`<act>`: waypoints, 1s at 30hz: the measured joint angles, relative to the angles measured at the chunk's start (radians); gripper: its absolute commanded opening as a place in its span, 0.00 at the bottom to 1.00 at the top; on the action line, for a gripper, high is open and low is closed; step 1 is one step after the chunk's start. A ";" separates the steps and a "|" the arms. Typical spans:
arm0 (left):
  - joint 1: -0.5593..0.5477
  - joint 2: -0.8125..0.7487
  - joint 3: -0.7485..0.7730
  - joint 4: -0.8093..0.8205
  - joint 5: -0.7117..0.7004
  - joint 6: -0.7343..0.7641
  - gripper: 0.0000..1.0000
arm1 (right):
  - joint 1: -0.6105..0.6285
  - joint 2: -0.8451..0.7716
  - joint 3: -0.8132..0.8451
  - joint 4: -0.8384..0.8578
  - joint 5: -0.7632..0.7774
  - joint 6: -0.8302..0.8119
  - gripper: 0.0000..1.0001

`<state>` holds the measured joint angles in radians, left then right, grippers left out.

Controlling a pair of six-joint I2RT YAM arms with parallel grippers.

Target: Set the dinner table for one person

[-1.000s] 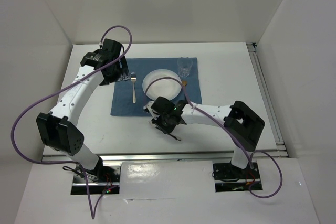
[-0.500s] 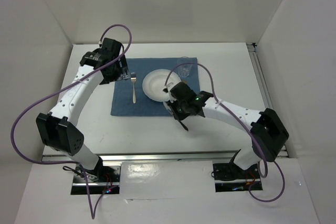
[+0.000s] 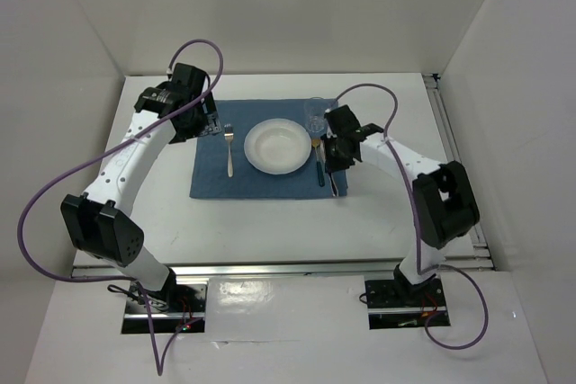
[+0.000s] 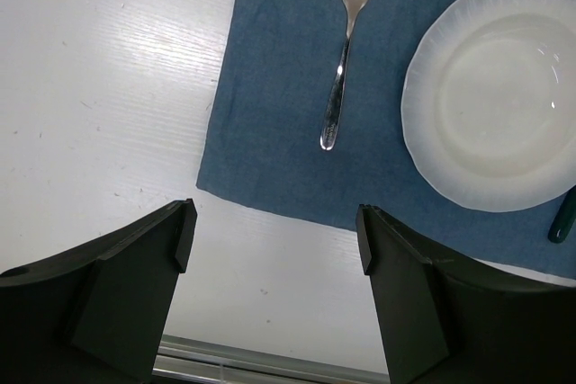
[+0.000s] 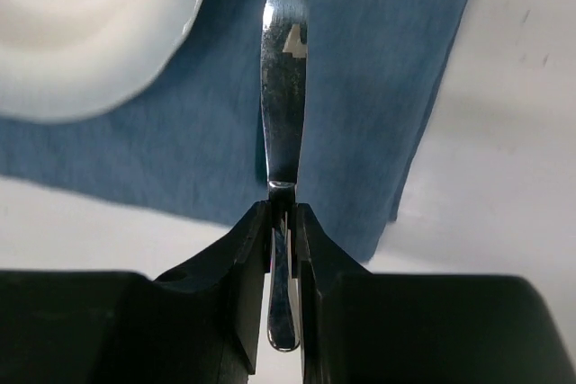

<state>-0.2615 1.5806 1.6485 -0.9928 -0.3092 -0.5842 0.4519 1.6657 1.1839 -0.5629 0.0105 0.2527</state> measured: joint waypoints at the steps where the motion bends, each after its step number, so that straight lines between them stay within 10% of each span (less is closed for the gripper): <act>1: 0.001 0.000 0.000 0.000 0.000 0.000 0.90 | -0.008 0.030 0.025 0.001 0.004 0.002 0.00; 8: 0.010 0.000 0.001 -0.002 0.000 0.000 0.90 | -0.057 0.216 0.148 0.044 0.029 0.027 0.01; 12: 0.018 0.002 0.001 -0.001 0.000 0.000 0.90 | -0.071 0.278 0.172 0.048 0.039 0.048 0.43; 21: 0.021 0.004 0.001 -0.002 0.002 0.000 0.90 | -0.072 0.249 0.188 0.036 0.092 0.080 0.98; 30: 0.014 -0.022 0.110 -0.012 0.134 0.035 0.92 | -0.184 -0.014 0.266 -0.140 0.272 0.215 1.00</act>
<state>-0.2470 1.5585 1.7584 -1.0050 -0.1749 -0.5495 0.2680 1.6516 1.4494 -0.7029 0.2825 0.4679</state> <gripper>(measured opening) 0.909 0.999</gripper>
